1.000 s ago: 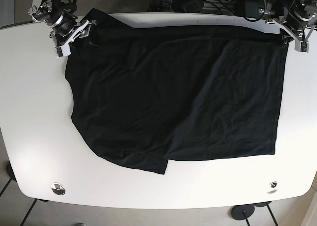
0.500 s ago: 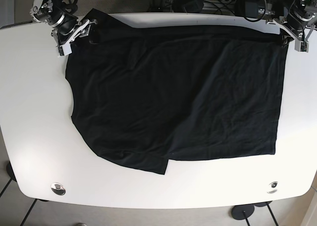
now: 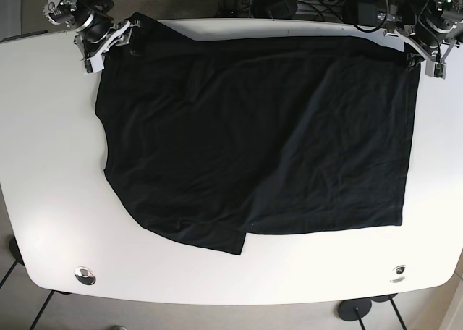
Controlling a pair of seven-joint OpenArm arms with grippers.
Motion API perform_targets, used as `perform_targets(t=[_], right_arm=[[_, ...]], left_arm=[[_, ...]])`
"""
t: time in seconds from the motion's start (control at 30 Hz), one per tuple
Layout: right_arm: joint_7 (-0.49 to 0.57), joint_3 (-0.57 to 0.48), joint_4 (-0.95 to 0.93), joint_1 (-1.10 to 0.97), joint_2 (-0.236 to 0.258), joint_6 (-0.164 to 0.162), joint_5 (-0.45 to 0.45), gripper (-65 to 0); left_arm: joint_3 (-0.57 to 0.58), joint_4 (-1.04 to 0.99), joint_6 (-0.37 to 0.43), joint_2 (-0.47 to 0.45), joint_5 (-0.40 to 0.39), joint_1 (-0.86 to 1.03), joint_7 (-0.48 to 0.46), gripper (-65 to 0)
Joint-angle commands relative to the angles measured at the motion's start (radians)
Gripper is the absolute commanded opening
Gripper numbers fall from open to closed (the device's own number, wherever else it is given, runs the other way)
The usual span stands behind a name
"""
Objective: Fold the T-shirt properly
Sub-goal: 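Hold the shirt edge with both grippers and pull it taut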
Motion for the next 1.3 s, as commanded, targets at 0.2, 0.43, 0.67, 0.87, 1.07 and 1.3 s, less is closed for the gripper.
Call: perform_targets(t=[0.2, 0.43, 0.67, 0.87, 1.07, 1.3], right_arm=[[0.01, 0.004, 0.016, -0.03, -0.015, 0.009, 0.012, -27.7], [-0.025, -0.003, 0.022, -0.055, -0.018, 0.009, 0.058, -27.9], [-0.07, -0.005, 0.023, -0.079, -0.01, 0.009, 0.168, -27.9], [-0.108, -0.003, 0.095, -0.093, -0.01, 0.009, 0.177, -27.9], [-0.153, -0.057, 0.097, -0.09, 0.001, 0.009, 0.197, -27.9], [-0.153, -0.134, 0.094, -0.066, 0.018, 0.009, 0.206, -28.1]], left_arm=[[-0.005, 0.013, -0.001, -0.013, -0.012, 0.005, -0.02, -65.0], [-0.005, 0.013, -0.001, -0.013, -0.012, 0.005, -0.02, -65.0], [0.039, 0.013, -0.001, -0.03, 0.048, 0.007, -0.02, -65.0], [0.045, 0.007, -0.001, -0.028, 0.068, 0.005, -0.02, -65.0], [0.045, 0.007, -0.001, -0.028, 0.067, 0.004, -0.02, -65.0], [0.042, 0.007, -0.001, -0.03, 0.068, -0.027, -0.02, -65.0]])
